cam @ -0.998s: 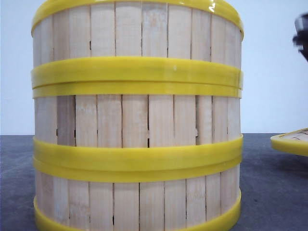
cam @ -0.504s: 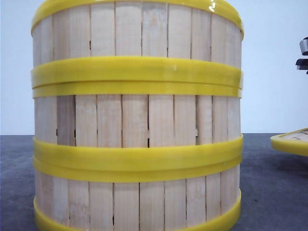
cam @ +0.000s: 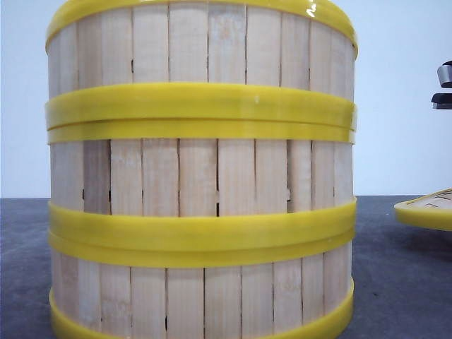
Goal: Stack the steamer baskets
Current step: 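Move the right gripper to the woven lid and grasp its yellow center hub, then lift the lid with the right gripper and lower it onto the stack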
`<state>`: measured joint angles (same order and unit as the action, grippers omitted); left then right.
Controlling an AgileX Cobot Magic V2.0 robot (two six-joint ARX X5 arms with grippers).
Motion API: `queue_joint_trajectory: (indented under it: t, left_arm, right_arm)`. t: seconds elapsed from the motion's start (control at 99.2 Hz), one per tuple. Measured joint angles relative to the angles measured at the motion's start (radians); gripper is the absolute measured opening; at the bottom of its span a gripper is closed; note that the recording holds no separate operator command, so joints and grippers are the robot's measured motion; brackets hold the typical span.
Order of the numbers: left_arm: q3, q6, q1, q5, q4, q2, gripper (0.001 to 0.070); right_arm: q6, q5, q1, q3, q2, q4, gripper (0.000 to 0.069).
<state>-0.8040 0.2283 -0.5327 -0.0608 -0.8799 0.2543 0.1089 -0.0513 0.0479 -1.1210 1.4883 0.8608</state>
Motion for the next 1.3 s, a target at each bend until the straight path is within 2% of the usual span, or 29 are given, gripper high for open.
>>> queue_joint_trajectory:
  t: [0.353,0.534,0.988,1.3]
  left_arm:
    - [0.0,0.0,0.0,0.0,0.0,0.0,0.0275]
    - [0.0,0.0,0.0,0.0,0.0,0.0,0.0275]
    - [0.0,0.0,0.0,0.0,0.0,0.0,0.0275]
    - [0.0,0.0,0.0,0.0,0.0,0.0,0.0275]
  right_arm:
    - [0.0,0.0,0.0,0.0,0.0,-0.017,0.0131]
    - [0.0,0.0,0.0,0.0,0.0,-0.017,0.0072]
    - [-0.008,0.0,0.0,-0.001,0.0,-0.013,0.0054]
    - [-0.008,-0.022,-0.002,-0.115,-0.075,0.045,0.0053]
